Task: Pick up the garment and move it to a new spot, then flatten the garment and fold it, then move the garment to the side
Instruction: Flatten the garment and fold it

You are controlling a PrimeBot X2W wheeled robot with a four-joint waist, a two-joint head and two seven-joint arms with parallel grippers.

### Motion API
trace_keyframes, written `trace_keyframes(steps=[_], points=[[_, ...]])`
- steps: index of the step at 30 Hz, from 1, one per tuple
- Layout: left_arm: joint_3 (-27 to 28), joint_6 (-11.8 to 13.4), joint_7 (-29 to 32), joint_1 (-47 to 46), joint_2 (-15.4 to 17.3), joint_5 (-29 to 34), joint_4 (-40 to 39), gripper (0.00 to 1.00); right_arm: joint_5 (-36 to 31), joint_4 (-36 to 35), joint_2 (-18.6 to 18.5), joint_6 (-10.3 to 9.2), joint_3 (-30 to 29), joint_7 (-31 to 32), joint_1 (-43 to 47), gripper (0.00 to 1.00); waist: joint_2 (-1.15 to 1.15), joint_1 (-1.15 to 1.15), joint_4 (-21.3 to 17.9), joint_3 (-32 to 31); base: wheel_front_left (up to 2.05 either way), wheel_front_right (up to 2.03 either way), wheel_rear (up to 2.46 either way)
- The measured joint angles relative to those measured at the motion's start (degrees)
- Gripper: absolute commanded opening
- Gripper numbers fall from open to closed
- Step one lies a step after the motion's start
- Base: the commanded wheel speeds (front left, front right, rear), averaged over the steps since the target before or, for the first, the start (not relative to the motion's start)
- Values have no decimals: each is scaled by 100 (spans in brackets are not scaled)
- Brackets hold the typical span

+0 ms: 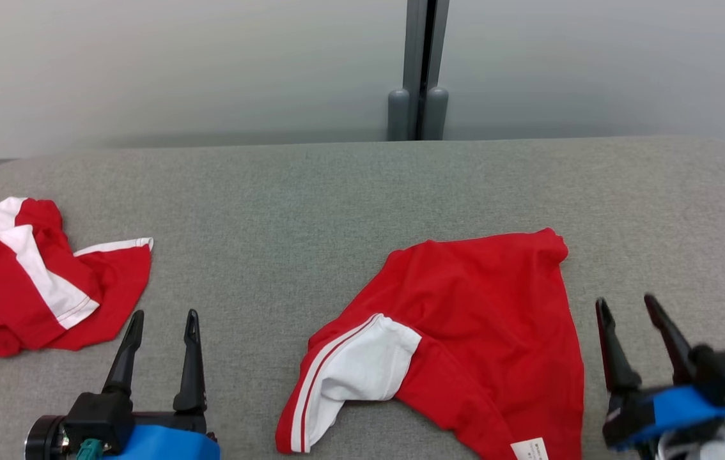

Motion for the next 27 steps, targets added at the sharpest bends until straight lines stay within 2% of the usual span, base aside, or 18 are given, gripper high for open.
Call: trace_keyframes(steps=[5, 13, 17, 19, 22, 27], points=[[-33, -67, 0, -175, -66, 49, -4, 100, -98, 300, -342, 0, 146, 370, -1106, 100, 0, 1, 136, 176, 0, 0, 0], [-99, -118, 0, -502, -159, 71, -57, 100, -109, 1426, -965, 1, 369, 856, -2540, 100, 0, 1, 500, 571, 0, 0, 0], [-168, -132, 0, -625, -196, 69, -66, 100, -69, 2213, -1131, 1, 492, 1149, -2859, 100, 1, 1, 696, 790, 0, 0, 0], [-182, -133, 0, -639, -198, 69, -67, 100, -53, 2375, -1163, 1, 508, 1144, -2894, 100, 1, 2, 747, 833, 0, 0, 0], [-216, -140, 0, -665, -207, 48, -66, 100, 4, 3041, -1246, 1, 570, 1234, -2988, 100, 1, 1, 924, 978, 0, 0, 0], [-222, -119, 0, -700, -219, 16, -85, 100, 81, 3576, -1229, 1, 590, 1189, -3035, 100, 1, 1, 1040, 1091, 0, 0, 0]])
